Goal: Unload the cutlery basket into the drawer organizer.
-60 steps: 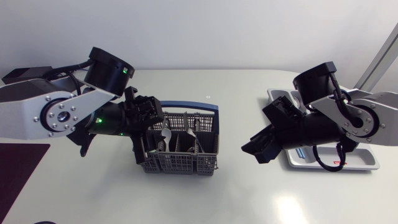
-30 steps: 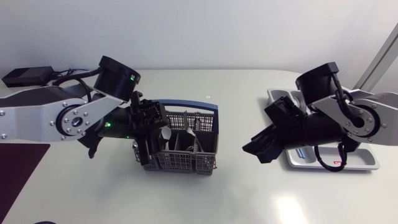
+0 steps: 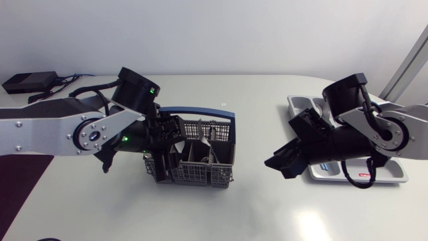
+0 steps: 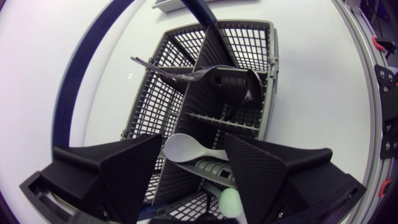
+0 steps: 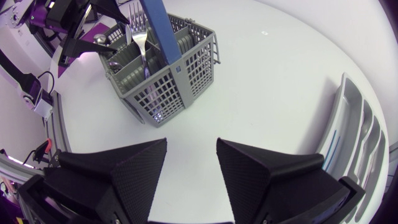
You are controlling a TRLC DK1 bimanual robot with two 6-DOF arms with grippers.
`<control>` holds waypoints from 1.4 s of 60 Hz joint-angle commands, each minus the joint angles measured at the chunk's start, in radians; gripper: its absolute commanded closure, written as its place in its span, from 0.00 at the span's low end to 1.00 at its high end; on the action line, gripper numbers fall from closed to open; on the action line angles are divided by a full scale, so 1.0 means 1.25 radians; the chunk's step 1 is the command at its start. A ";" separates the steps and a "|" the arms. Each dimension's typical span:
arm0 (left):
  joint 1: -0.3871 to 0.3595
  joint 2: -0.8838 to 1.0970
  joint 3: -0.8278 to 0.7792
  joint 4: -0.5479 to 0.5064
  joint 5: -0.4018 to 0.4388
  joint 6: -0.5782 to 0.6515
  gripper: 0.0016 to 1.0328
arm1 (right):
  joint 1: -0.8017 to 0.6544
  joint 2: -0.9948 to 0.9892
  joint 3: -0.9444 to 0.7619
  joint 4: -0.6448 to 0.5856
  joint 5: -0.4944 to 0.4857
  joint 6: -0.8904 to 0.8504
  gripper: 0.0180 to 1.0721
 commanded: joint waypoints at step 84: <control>-0.064 -0.087 -0.068 -0.090 -0.004 -0.014 0.81 | -0.024 -0.022 -0.043 0.017 -0.024 -0.032 0.43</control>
